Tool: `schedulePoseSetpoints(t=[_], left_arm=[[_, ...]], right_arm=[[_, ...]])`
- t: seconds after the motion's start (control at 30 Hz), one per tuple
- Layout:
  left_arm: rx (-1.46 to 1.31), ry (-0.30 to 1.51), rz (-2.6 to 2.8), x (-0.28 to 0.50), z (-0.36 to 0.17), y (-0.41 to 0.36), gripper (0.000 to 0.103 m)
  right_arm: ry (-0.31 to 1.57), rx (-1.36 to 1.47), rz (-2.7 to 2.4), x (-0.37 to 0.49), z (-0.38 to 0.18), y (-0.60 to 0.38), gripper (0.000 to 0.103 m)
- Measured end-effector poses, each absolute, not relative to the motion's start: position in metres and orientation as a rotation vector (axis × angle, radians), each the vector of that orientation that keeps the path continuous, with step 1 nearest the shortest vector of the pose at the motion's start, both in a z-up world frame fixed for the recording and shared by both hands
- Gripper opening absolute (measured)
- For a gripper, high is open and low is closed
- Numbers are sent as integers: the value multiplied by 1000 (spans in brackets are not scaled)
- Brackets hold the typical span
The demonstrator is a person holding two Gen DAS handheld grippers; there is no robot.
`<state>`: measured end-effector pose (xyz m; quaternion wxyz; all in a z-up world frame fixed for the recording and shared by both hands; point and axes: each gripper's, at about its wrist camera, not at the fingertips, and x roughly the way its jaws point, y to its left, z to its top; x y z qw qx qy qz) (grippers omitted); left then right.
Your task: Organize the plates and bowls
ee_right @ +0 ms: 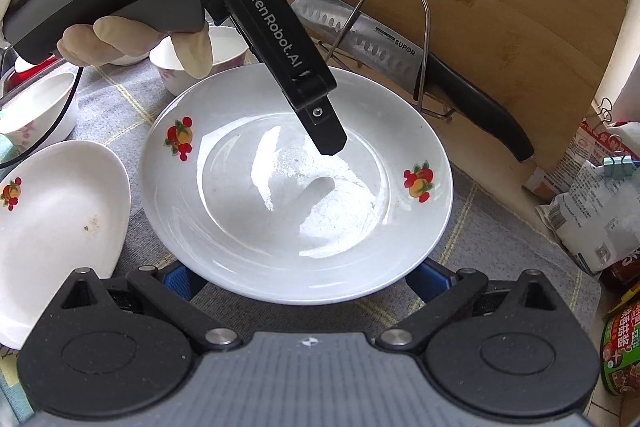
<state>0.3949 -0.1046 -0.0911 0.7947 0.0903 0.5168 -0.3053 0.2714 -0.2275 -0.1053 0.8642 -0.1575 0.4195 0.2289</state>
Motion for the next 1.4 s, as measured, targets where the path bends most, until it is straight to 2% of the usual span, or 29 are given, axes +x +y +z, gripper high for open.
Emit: schedulePoseSetpoints(t=[0.7, 1.4], left_arm=[[236, 1087, -707, 363, -75, -119, 84], [322, 1092, -880, 325, -75, -178, 84]], right_arm=[[855, -309, 415, 249, -89, -238, 103], [858, -232, 218, 188, -79, -269, 103]])
